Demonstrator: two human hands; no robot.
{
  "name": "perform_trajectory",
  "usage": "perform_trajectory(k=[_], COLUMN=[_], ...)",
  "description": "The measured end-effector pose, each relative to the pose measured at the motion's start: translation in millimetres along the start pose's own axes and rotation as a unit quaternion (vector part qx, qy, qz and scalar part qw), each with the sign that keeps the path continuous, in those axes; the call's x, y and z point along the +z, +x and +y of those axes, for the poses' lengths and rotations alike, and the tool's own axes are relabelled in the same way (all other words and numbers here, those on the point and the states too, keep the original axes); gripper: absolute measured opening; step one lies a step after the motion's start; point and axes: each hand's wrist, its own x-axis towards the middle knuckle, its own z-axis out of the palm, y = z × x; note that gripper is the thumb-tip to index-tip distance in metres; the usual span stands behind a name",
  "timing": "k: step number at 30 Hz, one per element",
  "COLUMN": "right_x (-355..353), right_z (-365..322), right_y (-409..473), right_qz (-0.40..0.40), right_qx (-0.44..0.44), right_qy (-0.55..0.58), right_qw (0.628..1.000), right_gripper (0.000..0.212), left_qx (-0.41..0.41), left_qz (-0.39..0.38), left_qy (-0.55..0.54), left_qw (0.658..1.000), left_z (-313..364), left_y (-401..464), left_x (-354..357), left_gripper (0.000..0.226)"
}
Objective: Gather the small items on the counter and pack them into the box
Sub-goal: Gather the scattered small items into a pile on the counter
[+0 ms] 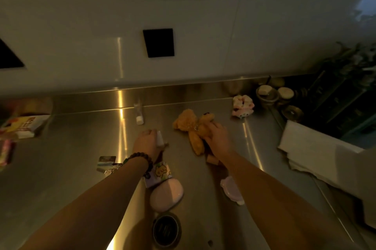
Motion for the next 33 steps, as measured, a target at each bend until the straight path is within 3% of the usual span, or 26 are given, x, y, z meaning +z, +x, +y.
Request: perform_trajectory(k=[5,8,12,16,23,29,33], right_x=[-35,-69,-105,-123,-112,-103,-108], right_z=[-3,7,45,94,137,139,131], right_y=[-12,-30,-76,-142,-234,-248,-238], right_qz=[0.093,0.146,0.2,0.233,0.185,0.139,0.169], right_qx=[-0.024,-0.014,0.053,0.142,0.274,0.305,0.29], right_qy=[0.021,0.026,-0.009,0.01,-0.015,0.002,0.031], right_qw=[0.995,0.989,0.978,0.962,0.943,0.942,0.942], right_gripper=[0.044,0.044,0.045,0.042,0.045,0.05,0.052], left_qx=[0.021,0.078,0.173,0.225,0.275,0.273,0.295], left_qz=[0.01,0.004,-0.018,-0.091,-0.195,-0.221,-0.216], left_qy=[-0.016,-0.04,-0.037,-0.05,-0.059,-0.052,-0.037], left_qw=[1.0,0.996,0.984,0.969,0.94,0.935,0.93], left_z=[30,72,137,191,238,256,259], left_y=[-6,-8,-21,-44,-77,-82,-74], left_x=[-3,-2,9,31,66,84,88], left_gripper=[0.065,0.06,0.06,0.064,0.066,0.069,0.068])
